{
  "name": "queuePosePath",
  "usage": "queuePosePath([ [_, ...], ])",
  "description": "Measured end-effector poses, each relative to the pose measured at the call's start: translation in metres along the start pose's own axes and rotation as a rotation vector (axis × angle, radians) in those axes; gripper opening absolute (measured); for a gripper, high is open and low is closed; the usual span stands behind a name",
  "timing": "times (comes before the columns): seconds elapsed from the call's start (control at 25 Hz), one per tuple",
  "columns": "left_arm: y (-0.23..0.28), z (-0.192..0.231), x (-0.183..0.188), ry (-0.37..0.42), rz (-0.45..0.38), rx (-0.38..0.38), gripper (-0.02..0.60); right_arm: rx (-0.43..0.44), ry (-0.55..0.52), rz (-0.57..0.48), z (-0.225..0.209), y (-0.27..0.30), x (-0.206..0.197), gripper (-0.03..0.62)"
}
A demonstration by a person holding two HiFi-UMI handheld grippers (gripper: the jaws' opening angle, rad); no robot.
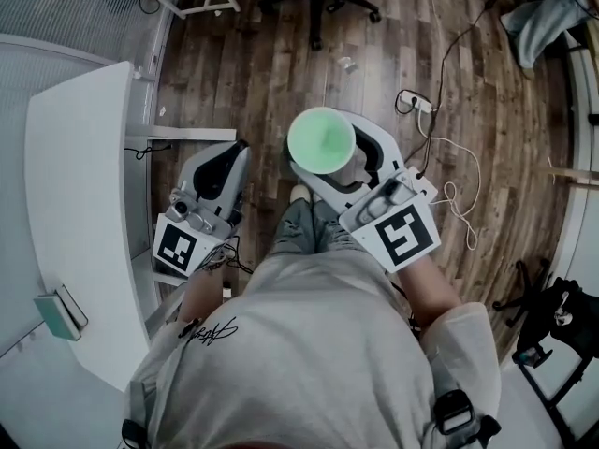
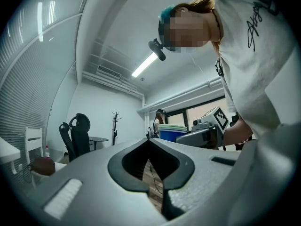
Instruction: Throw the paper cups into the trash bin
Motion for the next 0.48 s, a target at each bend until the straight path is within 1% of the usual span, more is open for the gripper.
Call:
queuePosePath([
  [0.2,0.011,0.004,-0.009,-0.017,0.007,-0.005,-0.006,-0.009,0.025,0.006,-0.017,0.0,-0.012,0.31],
  [0.32,0.015,0.009,-0.02,-0.032,0.025,-0.011,-0.006,-0.013,0.048,0.023,-0.027,0.004,-0.021,0.31],
  [0.48,0.014,0.012,-0.034,-0.047,0.029,-0.007,-0.006,0.002,0.053,0.037,-0.032,0.011,-0.04,0.31],
])
Point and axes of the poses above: the fingertips, and each gripper's own axes: y forward along the fingers, z to its left, x out of its top, the point moved 5 cm from there along -y, backward along the fingers, and after that the axes turned 15 degrees about y, right-handed, at the moved point
